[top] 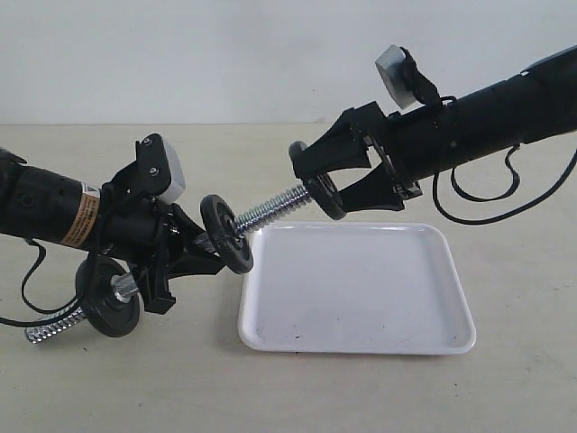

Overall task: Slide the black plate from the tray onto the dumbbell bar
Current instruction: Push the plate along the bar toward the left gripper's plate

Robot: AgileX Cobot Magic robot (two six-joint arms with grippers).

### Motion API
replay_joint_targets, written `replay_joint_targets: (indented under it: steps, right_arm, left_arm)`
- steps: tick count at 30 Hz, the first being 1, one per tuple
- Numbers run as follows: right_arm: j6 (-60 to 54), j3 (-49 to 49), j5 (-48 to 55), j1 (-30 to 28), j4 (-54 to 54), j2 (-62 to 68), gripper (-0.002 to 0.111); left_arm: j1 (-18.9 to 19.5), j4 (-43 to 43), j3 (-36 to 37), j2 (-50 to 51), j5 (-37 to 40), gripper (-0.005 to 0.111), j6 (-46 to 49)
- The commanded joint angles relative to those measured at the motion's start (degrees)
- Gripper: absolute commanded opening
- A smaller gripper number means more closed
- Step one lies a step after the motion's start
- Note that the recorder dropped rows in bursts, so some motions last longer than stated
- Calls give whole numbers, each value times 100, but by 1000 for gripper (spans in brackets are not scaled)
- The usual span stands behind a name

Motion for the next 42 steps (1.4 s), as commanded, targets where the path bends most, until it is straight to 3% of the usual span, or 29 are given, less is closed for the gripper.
replay_joint_targets:
  steps: [1, 8, 19, 28, 42]
  right_arm:
    - [-81, -71, 238, 71, 261, -142, 0]
    - [-119, -71, 238, 377, 209, -142, 0]
    - [-80, -71, 238, 392, -33, -142, 0]
    - [38, -71, 238, 74, -95, -142, 0]
    - [93, -71, 238, 63, -13, -142, 0]
  left_arm:
    - [-11, -638, -147, -275, -653, 4, 53]
    - [-11, -737, -147, -275, -675, 4, 84]
    - [-11, -724, -147, -275, -696, 4, 88]
    - [-11, -683, -147, -275, -849, 4, 88]
    - [-11, -694, -147, -275, -976, 4, 98]
